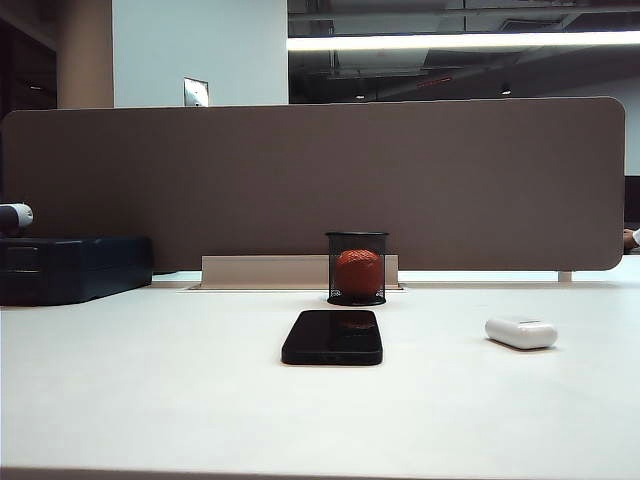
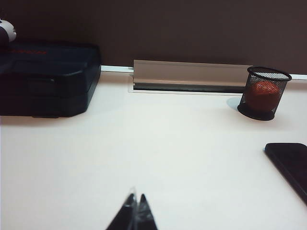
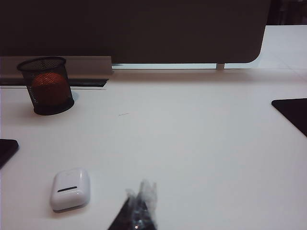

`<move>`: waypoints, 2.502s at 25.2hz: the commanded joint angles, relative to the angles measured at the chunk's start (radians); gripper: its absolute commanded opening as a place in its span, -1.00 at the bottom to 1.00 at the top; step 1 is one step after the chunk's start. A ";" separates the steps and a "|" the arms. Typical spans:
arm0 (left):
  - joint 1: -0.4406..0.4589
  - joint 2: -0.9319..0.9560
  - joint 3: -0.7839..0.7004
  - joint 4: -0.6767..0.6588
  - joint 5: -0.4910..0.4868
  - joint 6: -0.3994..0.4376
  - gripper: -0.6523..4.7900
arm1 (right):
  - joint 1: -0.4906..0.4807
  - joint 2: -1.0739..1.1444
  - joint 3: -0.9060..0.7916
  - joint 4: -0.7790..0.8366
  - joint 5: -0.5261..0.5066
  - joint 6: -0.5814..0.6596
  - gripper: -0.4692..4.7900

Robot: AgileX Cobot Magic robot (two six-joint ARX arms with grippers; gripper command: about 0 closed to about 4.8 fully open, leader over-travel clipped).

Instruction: Find the wireless headphone case on the desktop and place it on the left side of the phone.

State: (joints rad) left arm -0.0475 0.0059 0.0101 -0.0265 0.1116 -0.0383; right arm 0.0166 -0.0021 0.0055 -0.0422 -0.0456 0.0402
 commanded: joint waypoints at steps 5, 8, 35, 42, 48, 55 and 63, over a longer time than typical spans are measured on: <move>-0.001 0.001 0.002 0.005 0.000 0.004 -0.78 | -0.001 0.000 0.003 0.017 0.001 0.001 -0.85; -0.001 0.000 0.002 0.005 0.000 0.004 -0.78 | -0.001 0.000 0.003 0.017 0.001 0.001 -0.85; -0.001 0.001 0.002 -0.074 0.000 0.004 -0.78 | 0.000 0.186 0.874 -0.324 0.204 -0.051 -0.85; -0.001 0.000 0.003 -0.015 0.001 0.004 -0.78 | 0.000 0.423 1.211 -0.479 0.201 -0.053 -0.85; -0.001 0.000 0.003 0.023 0.002 0.004 -0.78 | 0.000 0.563 1.426 -0.595 0.200 -0.053 -0.85; -0.001 0.000 0.003 0.044 0.124 0.004 -0.78 | 0.000 0.766 1.741 -0.799 0.066 -0.053 -0.85; -0.001 0.000 0.004 0.044 0.289 0.004 -0.78 | 0.000 1.003 2.094 -1.172 0.012 -0.042 -0.85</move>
State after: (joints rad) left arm -0.0475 0.0055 0.0101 0.0040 0.3687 -0.0383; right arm 0.0170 0.9821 2.0712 -1.1530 -0.0235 -0.0093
